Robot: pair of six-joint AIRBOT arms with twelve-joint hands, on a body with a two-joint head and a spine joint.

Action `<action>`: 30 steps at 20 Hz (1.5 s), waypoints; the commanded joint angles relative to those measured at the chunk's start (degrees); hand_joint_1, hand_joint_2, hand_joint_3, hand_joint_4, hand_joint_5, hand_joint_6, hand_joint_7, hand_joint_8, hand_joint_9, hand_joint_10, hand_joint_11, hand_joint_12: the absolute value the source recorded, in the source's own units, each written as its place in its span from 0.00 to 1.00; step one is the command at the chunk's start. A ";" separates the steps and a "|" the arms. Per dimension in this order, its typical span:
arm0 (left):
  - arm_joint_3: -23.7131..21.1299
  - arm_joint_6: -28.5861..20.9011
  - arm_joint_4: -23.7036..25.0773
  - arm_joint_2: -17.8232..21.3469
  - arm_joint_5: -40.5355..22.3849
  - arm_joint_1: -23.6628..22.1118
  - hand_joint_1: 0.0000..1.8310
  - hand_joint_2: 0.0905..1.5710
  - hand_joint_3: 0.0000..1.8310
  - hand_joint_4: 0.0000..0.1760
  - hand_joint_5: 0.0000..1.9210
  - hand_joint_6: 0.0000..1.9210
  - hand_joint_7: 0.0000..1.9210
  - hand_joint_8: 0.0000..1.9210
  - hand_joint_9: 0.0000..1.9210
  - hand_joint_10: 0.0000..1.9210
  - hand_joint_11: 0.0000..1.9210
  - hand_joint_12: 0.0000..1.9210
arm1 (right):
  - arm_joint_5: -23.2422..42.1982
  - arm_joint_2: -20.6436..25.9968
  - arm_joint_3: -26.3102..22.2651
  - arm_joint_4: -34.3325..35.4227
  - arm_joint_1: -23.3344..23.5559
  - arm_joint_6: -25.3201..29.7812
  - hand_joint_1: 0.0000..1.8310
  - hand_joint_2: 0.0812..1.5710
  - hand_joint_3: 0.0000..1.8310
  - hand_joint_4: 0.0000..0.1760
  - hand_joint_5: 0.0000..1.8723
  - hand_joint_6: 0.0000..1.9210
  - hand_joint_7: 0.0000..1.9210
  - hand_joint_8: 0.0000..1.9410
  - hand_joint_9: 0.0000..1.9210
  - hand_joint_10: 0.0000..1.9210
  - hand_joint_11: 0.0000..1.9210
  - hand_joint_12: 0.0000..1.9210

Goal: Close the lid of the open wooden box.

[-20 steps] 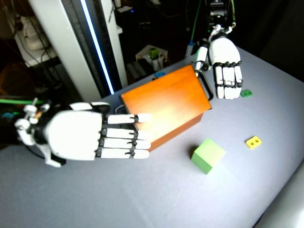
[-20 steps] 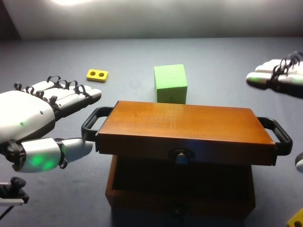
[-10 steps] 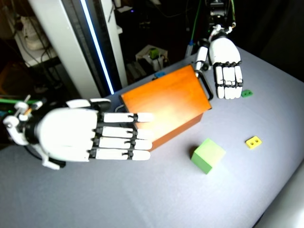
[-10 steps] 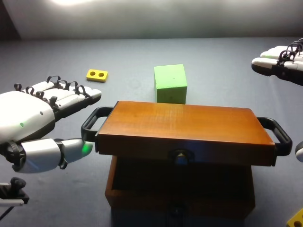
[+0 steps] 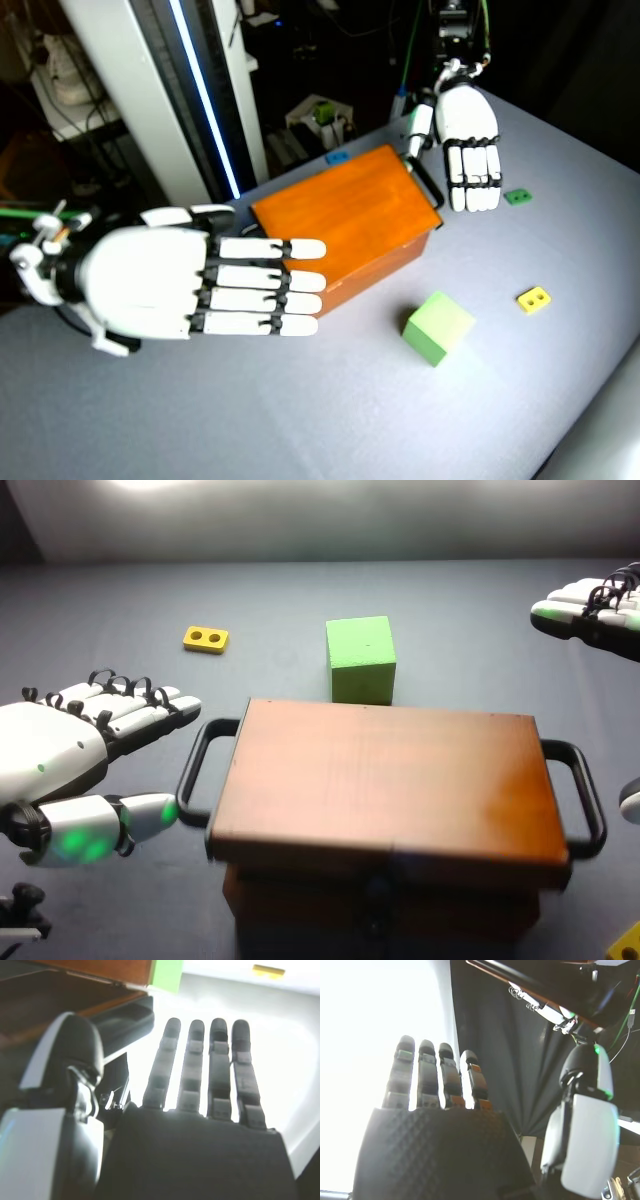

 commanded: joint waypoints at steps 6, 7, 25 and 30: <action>-0.26 -0.63 -0.85 -0.07 -8.81 0.08 0.00 0.90 0.00 0.00 0.03 0.00 0.03 0.00 0.05 0.00 0.00 0.17 | 6.73 -0.36 0.32 2.69 0.44 0.31 0.29 0.56 0.00 0.57 0.00 0.00 0.00 0.00 0.00 0.00 0.00 0.00; -0.34 -0.63 -1.41 0.24 -10.07 0.22 0.00 0.89 0.00 0.00 0.04 0.00 0.03 0.00 0.05 0.00 0.00 0.19 | 6.97 -0.32 0.32 2.78 0.44 0.31 0.29 0.56 0.00 0.59 0.00 0.00 0.00 0.00 0.00 0.00 0.00 0.00; -0.79 -1.95 -6.49 0.56 -48.11 -3.14 0.03 0.87 0.00 0.69 0.00 0.00 0.00 0.00 0.00 0.00 0.00 0.01 | 39.10 -0.80 -2.28 18.41 0.46 -12.11 0.43 0.71 0.00 0.46 0.14 0.01 0.16 0.00 0.19 0.00 0.05 0.17; -1.02 -1.69 -3.36 1.25 -50.71 -7.65 0.18 0.88 0.00 0.38 0.16 0.01 0.12 0.03 0.09 0.03 0.03 0.02 | 39.14 -0.64 -4.78 16.67 4.42 -16.03 0.59 0.66 0.00 0.31 0.30 0.00 0.18 0.01 0.12 0.00 0.06 0.27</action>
